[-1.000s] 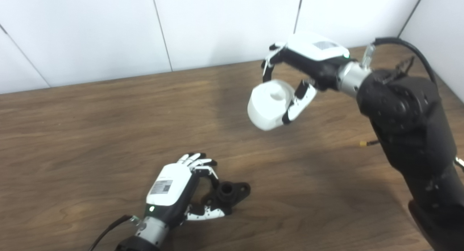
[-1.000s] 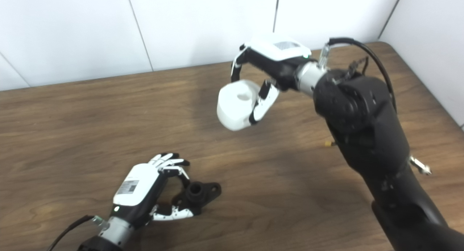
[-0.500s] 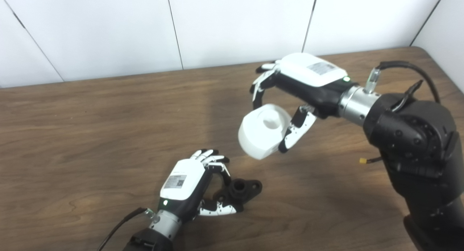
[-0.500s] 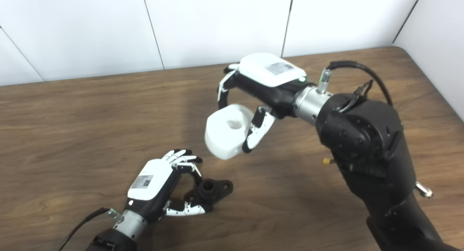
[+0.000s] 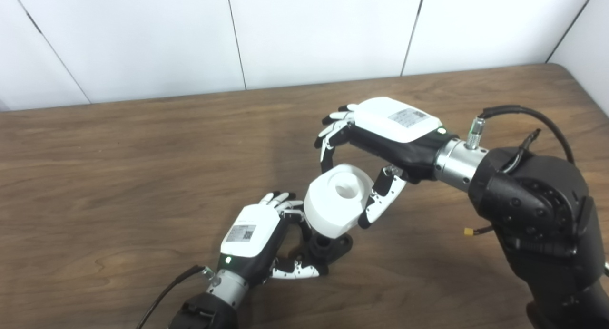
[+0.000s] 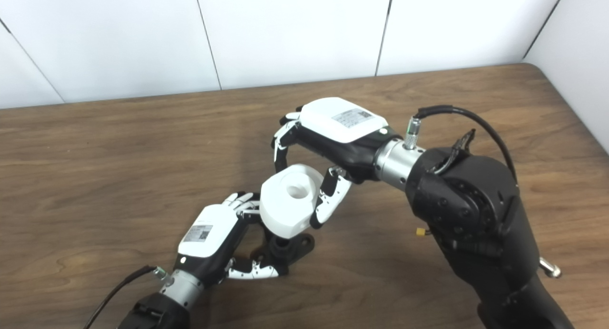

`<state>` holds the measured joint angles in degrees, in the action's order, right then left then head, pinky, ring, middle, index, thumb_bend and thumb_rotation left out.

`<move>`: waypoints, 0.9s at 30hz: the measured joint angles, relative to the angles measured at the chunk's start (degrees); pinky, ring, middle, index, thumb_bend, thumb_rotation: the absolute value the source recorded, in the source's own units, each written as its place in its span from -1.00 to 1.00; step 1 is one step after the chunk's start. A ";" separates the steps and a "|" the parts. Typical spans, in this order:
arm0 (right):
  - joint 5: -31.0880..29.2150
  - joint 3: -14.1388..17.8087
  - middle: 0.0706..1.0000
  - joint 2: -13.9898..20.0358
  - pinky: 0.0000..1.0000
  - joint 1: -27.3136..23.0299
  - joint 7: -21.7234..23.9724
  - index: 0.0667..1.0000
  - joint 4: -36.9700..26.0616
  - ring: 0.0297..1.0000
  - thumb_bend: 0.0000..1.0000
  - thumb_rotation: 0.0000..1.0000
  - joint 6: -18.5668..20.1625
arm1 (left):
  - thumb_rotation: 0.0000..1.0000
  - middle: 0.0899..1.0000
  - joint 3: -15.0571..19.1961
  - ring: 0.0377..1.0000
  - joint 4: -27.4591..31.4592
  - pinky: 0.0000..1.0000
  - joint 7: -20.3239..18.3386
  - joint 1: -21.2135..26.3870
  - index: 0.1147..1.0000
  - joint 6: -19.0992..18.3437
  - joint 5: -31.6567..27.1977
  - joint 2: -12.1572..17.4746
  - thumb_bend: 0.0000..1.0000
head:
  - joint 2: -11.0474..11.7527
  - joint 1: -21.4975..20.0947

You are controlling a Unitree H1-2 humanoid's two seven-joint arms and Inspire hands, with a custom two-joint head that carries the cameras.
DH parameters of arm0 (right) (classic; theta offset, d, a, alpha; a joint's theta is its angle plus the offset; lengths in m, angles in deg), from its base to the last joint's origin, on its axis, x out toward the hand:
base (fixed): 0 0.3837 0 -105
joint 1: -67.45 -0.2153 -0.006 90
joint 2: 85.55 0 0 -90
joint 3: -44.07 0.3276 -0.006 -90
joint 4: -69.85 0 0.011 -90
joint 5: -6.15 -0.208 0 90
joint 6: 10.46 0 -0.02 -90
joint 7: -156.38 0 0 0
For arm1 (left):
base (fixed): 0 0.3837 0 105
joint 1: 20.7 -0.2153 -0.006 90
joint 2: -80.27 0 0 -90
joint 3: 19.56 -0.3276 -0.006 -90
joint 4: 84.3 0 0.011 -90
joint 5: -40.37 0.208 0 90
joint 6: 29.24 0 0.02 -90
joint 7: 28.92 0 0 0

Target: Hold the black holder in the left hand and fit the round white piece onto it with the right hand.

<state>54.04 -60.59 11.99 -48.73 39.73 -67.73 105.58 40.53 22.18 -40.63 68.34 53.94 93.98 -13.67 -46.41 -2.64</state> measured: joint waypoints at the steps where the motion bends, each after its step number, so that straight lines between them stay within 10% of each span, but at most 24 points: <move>1: -0.04 -0.29 0.57 0.00 0.93 0.00 0.00 -0.11 0.02 0.85 0.05 -0.72 -0.11 | -0.90 0.58 -0.08 0.83 0.02 0.93 -0.01 0.00 -0.16 -0.20 0.11 -0.08 0.04 | 0.00 0.09; 27: -0.49 -2.03 0.56 0.02 0.91 4.04 -0.80 -0.11 2.34 0.88 0.05 -0.73 -2.49 | -0.90 0.58 -0.81 0.83 0.13 0.94 -0.31 0.44 -0.16 -1.31 0.41 -0.25 0.04 | -0.88 -0.26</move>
<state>53.55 -62.63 12.01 -44.69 38.93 -65.39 103.09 39.72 22.31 -40.94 68.78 52.63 94.39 -13.93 -47.29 -2.90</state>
